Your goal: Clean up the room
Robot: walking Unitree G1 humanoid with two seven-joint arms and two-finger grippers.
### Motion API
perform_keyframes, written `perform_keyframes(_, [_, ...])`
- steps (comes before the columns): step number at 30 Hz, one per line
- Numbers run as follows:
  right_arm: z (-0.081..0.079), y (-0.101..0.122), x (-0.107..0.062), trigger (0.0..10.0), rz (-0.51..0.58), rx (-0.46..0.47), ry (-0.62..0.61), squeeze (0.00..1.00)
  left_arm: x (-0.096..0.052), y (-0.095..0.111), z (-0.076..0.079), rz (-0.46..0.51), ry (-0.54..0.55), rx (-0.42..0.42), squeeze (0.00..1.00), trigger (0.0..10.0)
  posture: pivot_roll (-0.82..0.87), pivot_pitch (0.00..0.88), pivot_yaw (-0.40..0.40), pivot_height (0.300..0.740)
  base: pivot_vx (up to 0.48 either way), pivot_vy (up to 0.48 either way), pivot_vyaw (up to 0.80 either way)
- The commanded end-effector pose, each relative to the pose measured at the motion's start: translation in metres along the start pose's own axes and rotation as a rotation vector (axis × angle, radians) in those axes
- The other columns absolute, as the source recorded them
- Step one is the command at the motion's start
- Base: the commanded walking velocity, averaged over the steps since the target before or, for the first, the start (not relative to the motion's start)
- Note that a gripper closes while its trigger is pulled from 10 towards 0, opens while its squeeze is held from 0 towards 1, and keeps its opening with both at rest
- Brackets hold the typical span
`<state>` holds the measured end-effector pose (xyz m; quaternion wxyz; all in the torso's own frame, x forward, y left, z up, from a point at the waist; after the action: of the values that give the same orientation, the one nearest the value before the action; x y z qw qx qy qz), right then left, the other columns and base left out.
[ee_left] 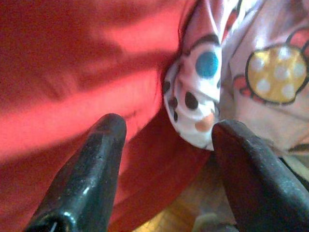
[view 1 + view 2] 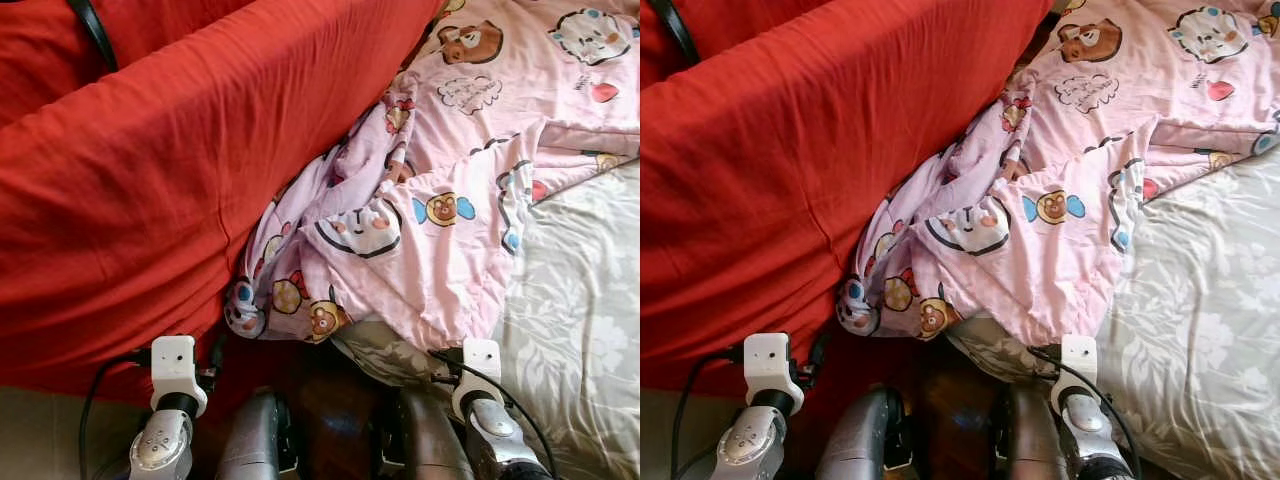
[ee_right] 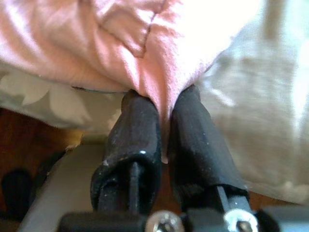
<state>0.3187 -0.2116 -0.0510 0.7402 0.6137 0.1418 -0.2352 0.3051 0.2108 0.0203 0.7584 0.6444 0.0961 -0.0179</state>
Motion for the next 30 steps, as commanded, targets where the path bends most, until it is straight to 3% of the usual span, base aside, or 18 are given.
perform_keyframes(1, [0.006,-0.009,-0.003,0.0,-0.009,0.025,-0.018,0.0,-0.008,-0.019,-0.011,-0.054,0.037,0.008,0.0,10.0,0.0,0.214,0.021,0.645,0.0,0.0,0.0])
perform_keyframes(6, [0.01,0.002,-0.005,0.0,0.067,0.053,-0.012,0.0,-0.01,-0.036,-0.019,-0.099,0.08,-0.026,0.0,10.0,-0.01,0.193,0.006,0.645,0.0,0.0,0.0])
perform_keyframes(30, [0.01,0.002,-0.005,0.0,0.067,0.053,-0.012,0.0,-0.01,-0.036,-0.019,-0.099,0.08,-0.026,0.0,10.0,-0.01,0.193,0.006,0.645,0.0,0.0,0.0])
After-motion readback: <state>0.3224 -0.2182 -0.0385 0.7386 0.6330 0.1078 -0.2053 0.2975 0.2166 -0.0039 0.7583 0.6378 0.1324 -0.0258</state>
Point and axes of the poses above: a point about 5 cm out from each wrist's last joint towards the gripper, its own x axis pointing out of the wrist towards the gripper, its own y axis along the axis of the wrist's last joint, z = x × y, the point moved 6 cm from there along x, pointing out of the wrist towards the gripper, and after that the axes turned 12 degrees about -x, right-handed, at the moved point
